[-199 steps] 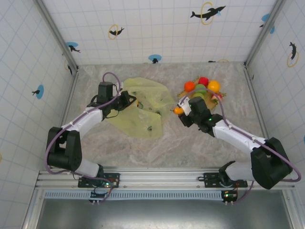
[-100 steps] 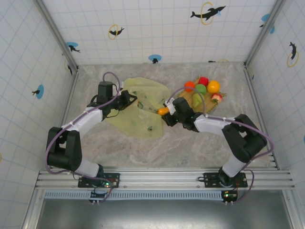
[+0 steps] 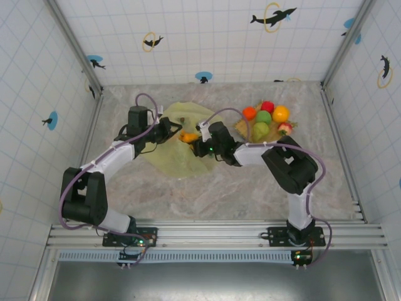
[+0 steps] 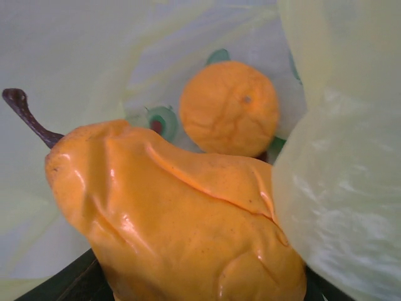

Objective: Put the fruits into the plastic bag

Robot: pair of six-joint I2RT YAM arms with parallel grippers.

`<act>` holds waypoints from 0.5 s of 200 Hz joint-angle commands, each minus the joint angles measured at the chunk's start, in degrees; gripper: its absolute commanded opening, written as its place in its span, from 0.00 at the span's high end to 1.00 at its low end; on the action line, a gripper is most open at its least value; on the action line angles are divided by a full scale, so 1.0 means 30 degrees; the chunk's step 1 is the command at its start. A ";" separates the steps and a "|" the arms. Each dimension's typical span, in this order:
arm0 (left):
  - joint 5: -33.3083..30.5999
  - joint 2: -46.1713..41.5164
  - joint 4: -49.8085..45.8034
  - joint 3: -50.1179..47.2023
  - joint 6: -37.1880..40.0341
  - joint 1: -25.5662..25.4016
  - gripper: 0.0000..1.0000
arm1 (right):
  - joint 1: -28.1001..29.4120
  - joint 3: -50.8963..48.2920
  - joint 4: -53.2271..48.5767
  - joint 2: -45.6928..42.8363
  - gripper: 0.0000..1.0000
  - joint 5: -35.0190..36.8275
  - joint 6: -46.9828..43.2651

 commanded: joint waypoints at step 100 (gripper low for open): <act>0.0213 -0.0580 0.0533 -0.0299 -0.0631 0.0138 1.00 | 0.1378 0.3217 0.3959 0.4013 0.30 -0.2695 0.4814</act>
